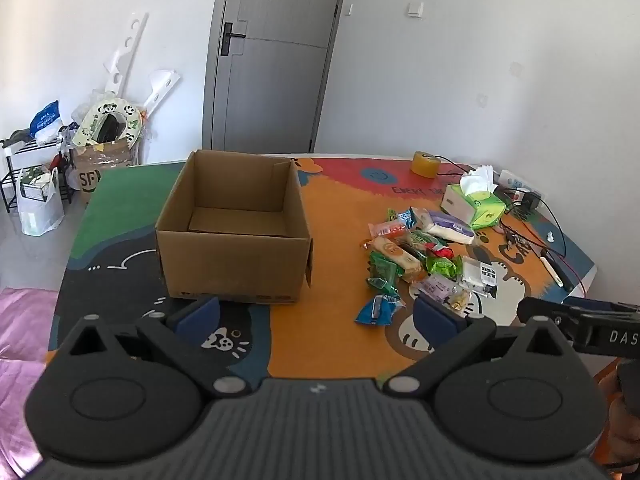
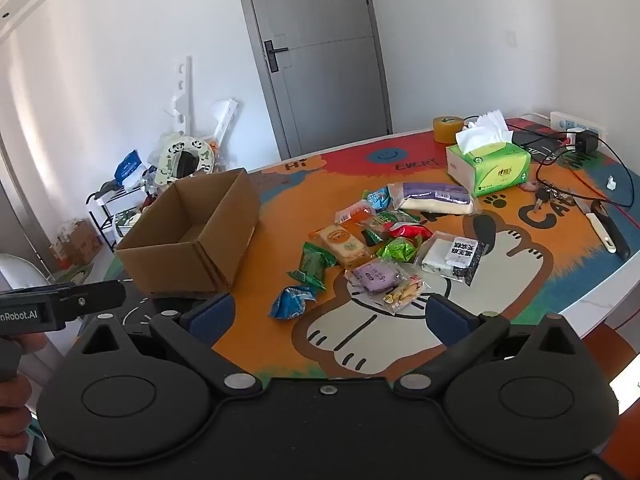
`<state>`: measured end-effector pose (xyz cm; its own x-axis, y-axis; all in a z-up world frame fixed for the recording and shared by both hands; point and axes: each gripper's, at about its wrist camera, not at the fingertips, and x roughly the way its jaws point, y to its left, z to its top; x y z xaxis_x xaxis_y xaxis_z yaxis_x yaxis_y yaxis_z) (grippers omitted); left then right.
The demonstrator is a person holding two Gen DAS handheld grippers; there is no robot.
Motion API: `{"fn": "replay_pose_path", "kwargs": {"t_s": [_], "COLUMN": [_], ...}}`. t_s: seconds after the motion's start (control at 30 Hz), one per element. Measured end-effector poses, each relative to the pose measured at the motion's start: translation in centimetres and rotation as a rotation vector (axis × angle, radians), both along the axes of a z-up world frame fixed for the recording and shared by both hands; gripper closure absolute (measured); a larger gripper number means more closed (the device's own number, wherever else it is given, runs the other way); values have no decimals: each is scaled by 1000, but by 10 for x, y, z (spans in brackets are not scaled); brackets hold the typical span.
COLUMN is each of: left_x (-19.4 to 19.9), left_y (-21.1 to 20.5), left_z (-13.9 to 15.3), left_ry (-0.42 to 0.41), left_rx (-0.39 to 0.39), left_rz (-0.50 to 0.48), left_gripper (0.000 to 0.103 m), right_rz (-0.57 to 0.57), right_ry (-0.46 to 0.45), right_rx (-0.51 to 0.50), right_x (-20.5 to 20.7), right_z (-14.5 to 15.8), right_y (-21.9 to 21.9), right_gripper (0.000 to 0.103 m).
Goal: Organize snacks
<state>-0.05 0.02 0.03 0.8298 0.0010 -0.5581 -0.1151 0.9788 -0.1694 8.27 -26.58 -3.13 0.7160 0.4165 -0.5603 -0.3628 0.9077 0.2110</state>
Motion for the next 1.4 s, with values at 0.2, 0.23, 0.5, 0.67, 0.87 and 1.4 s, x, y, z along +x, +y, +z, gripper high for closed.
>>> {"fn": "replay_pose_path", "kwargs": {"t_s": [0.2, 0.23, 0.5, 0.67, 0.87, 1.4], "left_x": [-2, -2, -4, -4, -5, -6], "left_y": [-4, -4, -3, -3, -4, -3], "left_z": [1, 1, 2, 1, 1, 2], "left_ry": [-4, -4, 10, 7, 10, 10], "left_rx": [17, 17, 17, 17, 17, 23], "left_rz": [4, 6, -10, -11, -13, -14], "left_gripper": [1, 1, 1, 1, 1, 1], "right_rz": [0, 1, 1, 2, 1, -3], "right_ry": [-10, -16, -10, -12, -9, -15], "right_rx": [4, 7, 3, 1, -4, -17], "right_x": [-1, -3, -3, -3, -3, -4], "right_z": [3, 3, 5, 3, 2, 5], "right_y": [1, 0, 1, 1, 3, 4], "right_gripper": [0, 0, 0, 0, 0, 0]}}
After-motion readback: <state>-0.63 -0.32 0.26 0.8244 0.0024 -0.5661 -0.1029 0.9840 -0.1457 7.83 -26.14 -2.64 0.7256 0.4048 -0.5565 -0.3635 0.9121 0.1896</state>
